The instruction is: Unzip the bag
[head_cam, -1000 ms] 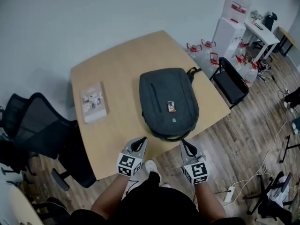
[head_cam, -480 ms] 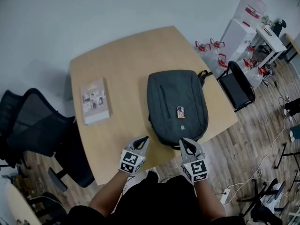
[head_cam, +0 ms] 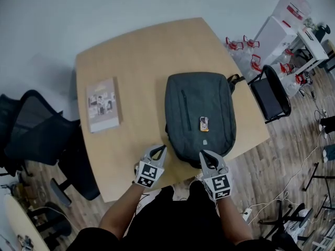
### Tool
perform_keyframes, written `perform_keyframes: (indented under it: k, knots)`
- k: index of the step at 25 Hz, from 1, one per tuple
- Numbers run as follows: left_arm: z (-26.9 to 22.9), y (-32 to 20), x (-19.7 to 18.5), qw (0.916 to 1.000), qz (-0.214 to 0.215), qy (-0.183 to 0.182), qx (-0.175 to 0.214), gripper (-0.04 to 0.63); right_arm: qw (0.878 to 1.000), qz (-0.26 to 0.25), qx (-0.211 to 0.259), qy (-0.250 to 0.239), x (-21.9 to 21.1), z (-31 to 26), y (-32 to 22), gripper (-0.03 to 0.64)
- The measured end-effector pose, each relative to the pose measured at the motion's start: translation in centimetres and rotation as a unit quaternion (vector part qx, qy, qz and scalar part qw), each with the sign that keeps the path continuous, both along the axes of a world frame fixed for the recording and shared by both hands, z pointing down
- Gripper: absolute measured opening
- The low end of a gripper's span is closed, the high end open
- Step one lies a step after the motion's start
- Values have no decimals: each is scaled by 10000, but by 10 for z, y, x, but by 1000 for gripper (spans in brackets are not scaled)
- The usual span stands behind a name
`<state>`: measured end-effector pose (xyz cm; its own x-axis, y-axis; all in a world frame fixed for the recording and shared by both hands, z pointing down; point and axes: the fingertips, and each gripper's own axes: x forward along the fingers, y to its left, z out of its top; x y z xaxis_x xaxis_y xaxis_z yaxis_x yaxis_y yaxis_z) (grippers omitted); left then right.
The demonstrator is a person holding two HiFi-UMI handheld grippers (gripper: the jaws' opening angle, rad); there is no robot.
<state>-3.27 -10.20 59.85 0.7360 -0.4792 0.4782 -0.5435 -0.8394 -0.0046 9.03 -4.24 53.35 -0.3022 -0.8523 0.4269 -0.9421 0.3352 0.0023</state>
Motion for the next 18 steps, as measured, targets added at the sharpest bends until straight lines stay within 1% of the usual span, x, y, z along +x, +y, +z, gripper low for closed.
perform_keyframes:
  k: [2, 5, 7, 14, 18]
  knots:
    - [6, -3, 2, 9999, -21, -150, 69, 20, 9999, -108, -72, -10, 0, 6, -3, 3]
    - [18, -11, 5, 9986, -19, -517, 135, 78, 9996, -253, -154, -26, -1, 12, -11, 3]
    - [25, -16, 5, 9970, -28, -762, 137, 99, 9992, -330, -189, -90, -3, 14, -15, 3]
    - [41, -23, 20, 9911, 170, -1312, 177, 115, 9981, -560, -110, -227, -7, 2, -21, 3]
    - [47, -28, 21, 9888, 205, -1470, 155, 115, 9976, -631, -121, -252, -6, 4, -26, 3]
